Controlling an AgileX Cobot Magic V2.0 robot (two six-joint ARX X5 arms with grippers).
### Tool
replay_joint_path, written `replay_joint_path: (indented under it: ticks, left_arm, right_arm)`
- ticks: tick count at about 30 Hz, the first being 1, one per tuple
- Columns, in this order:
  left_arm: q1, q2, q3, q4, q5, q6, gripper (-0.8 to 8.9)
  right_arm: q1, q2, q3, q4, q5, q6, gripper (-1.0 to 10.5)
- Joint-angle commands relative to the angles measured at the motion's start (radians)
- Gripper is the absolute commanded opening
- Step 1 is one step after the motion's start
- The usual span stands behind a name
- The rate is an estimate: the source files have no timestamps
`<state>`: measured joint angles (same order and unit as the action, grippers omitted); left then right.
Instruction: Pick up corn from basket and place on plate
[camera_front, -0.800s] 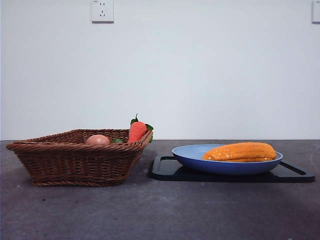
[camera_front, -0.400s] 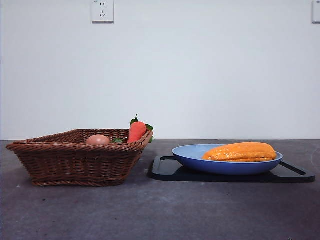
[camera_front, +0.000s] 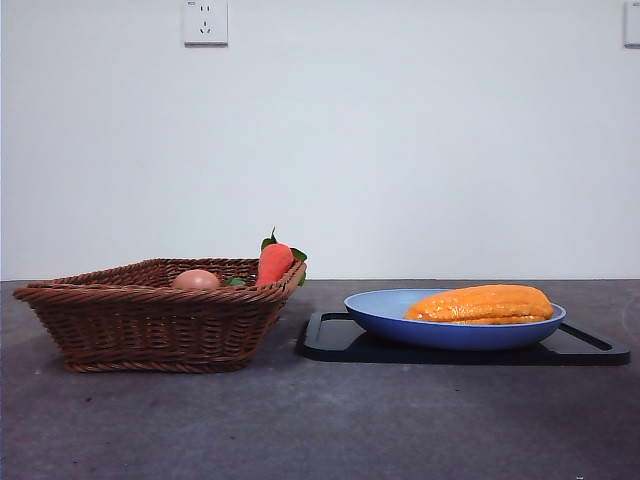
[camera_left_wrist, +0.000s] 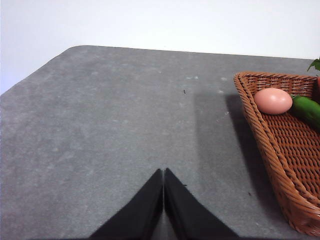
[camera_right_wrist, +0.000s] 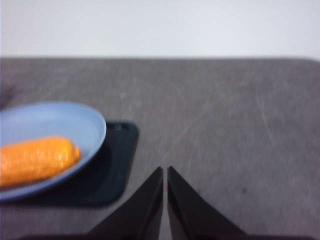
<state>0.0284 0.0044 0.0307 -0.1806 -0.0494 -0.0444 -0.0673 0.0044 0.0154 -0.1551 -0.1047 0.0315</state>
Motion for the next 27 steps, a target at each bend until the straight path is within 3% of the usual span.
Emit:
replay_joint_path:
  ticks: [1, 27]
  left_arm:
    - [0.001, 0.000, -0.028, -0.005, 0.005, -0.009, 0.08]
    - [0.001, 0.000, -0.028, -0.005, 0.005, -0.009, 0.08]
  right_arm:
    - [-0.001, -0.001, -0.006, -0.013, 0.002, -0.006, 0.0]
    - [-0.001, -0.001, -0.006, 0.002, 0.002, -0.006, 0.0]
